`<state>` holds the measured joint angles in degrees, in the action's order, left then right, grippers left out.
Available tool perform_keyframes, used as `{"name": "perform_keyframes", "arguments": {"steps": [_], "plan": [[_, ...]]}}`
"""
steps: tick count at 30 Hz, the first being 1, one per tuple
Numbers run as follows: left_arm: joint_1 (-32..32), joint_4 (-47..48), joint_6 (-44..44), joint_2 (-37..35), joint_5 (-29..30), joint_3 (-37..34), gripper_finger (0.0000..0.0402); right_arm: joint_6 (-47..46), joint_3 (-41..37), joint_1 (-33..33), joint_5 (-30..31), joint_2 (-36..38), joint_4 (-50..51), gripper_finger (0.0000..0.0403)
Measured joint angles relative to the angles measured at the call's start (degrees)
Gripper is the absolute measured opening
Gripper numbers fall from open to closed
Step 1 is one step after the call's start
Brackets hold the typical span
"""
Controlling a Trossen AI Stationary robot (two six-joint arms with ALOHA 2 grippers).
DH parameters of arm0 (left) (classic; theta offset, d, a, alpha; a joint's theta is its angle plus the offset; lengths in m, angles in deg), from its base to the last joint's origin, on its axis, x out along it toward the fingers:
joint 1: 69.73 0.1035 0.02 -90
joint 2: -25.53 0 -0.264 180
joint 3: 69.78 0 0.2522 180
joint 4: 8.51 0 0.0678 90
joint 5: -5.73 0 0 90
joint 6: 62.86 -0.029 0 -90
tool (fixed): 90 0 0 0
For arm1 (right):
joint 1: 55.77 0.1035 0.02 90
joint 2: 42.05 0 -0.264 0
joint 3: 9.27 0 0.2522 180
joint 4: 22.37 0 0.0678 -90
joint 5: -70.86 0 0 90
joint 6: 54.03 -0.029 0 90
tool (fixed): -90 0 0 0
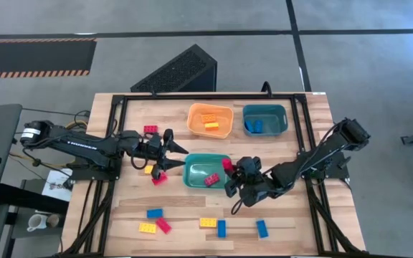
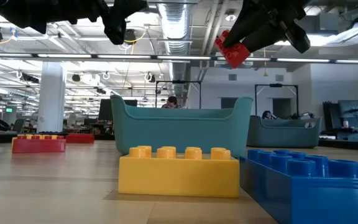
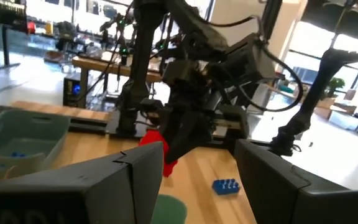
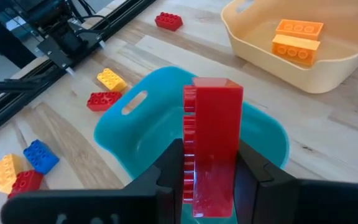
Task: Sort & place blocks by color
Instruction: Put the red game piece into the green bin, then put the yellow game piece into the yellow bin
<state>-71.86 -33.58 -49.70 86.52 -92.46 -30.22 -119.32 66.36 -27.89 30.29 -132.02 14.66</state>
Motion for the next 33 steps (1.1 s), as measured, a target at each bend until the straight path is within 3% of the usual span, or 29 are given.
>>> {"name": "perform_keyframes", "arguments": {"steps": [3, 9, 16, 24, 33], "plan": [[0.0, 1.9, -0.5, 0.0, 2.1, 0.0, 0.0187, 0.0, 0.0, -0.1, -0.3, -0.4, -0.5, 0.0095], [0.0, 1.6, -1.0, 0.0, 2.9, 0.0, 0.0187, 1.2, 0.0, -3.2, -9.3, -2.6, -5.2, 0.0103], [0.0, 2.4, -0.6, 0.0, 2.9, 0.0, 0.0187, 4.3, 0.0, -5.7, -16.4, -5.0, -8.2, 0.0170], [0.0, 3.5, -0.6, 0.0, 2.8, 0.0, 0.0187, 4.6, 0.0, -6.4, -16.5, -4.5, -8.5, 0.0282], [-0.9, 1.1, 1.9, 0.0, 1.1, 0.0, 0.0187, 6.5, 0.0, -6.6, -16.1, -4.5, -8.4, 0.0301]]}}
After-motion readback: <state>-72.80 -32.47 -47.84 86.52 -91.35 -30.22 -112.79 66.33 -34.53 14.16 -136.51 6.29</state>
